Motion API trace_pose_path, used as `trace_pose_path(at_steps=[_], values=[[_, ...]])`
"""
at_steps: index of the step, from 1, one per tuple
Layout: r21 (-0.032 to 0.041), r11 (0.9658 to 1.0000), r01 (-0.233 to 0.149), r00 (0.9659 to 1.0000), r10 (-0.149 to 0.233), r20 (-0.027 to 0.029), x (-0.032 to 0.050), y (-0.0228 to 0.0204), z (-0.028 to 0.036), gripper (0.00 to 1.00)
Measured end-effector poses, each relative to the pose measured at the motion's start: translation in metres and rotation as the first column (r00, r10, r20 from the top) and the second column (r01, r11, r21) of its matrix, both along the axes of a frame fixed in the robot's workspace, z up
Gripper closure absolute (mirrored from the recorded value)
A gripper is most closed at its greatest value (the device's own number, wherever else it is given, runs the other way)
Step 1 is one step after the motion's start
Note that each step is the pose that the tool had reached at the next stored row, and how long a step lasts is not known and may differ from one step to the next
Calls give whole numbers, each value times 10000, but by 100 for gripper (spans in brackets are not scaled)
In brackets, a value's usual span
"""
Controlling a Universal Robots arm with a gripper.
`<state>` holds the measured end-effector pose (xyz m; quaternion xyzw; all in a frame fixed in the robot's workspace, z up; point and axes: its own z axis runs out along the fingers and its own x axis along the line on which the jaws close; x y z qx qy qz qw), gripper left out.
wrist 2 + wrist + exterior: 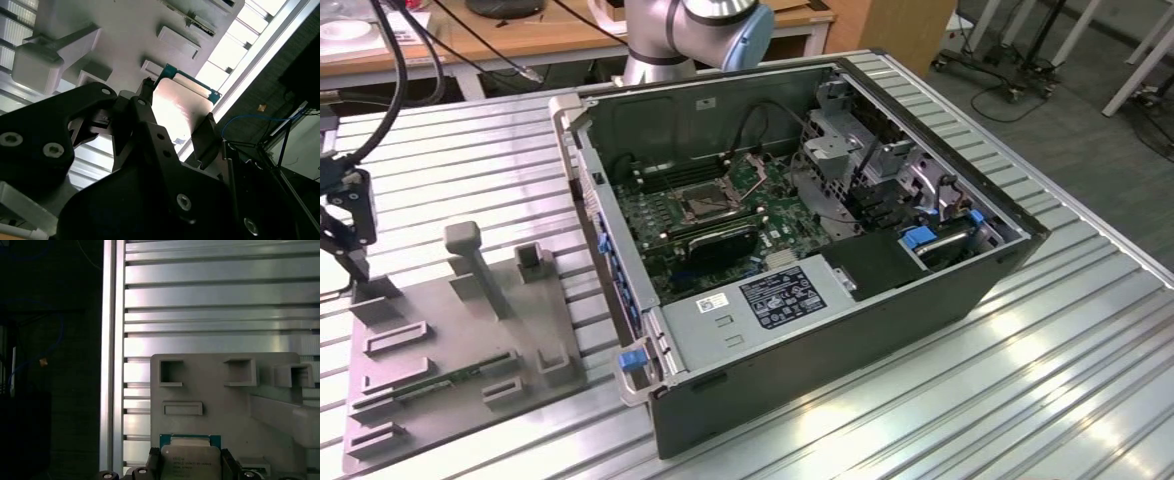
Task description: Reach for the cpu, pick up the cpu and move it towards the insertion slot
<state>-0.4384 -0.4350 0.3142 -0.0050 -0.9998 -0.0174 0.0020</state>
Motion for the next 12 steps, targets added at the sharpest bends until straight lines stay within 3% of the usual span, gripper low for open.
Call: trace_pose_path(at_steps=[12], values=[[-1, 10000, 1, 10000, -1, -1, 60, 0, 0, 45]])
